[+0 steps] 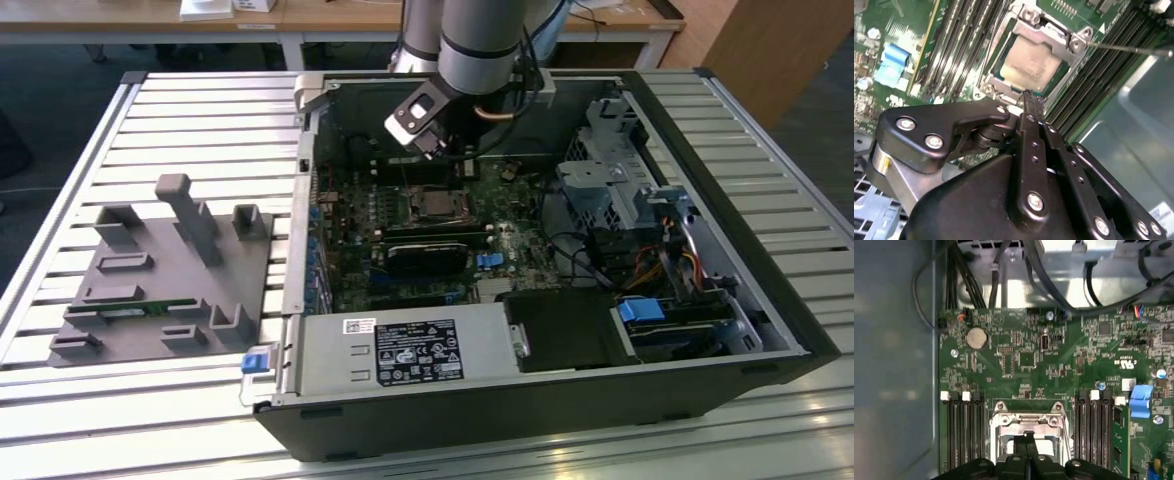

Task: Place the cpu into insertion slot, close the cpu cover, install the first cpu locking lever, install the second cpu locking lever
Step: 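Close the cpu cover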

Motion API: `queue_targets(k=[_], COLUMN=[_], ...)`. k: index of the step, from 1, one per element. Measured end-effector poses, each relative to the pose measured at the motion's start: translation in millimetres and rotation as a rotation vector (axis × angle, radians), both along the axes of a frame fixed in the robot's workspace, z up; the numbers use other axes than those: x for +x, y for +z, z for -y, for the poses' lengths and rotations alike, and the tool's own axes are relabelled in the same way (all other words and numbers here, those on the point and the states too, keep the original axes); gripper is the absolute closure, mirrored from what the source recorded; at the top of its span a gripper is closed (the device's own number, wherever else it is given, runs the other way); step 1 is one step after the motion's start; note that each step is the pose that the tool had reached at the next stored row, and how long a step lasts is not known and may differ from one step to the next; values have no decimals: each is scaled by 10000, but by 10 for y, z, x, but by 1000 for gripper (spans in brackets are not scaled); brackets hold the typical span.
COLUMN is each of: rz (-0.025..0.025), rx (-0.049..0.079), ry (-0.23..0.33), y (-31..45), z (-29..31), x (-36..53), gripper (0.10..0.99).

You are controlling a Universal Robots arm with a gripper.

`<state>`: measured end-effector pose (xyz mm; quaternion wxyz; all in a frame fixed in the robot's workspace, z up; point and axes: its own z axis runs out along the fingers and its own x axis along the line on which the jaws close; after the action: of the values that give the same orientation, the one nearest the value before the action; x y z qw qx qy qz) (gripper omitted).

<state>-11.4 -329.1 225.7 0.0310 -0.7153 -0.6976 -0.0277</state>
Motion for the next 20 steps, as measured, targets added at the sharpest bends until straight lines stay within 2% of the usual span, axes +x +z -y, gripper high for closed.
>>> queue_targets(k=[10, 20], rz=[1, 1], rx=[-2, -7], ry=[223, 330], y=[-39, -123], z=[9, 10], x=[-155, -295], gripper=[980, 980])
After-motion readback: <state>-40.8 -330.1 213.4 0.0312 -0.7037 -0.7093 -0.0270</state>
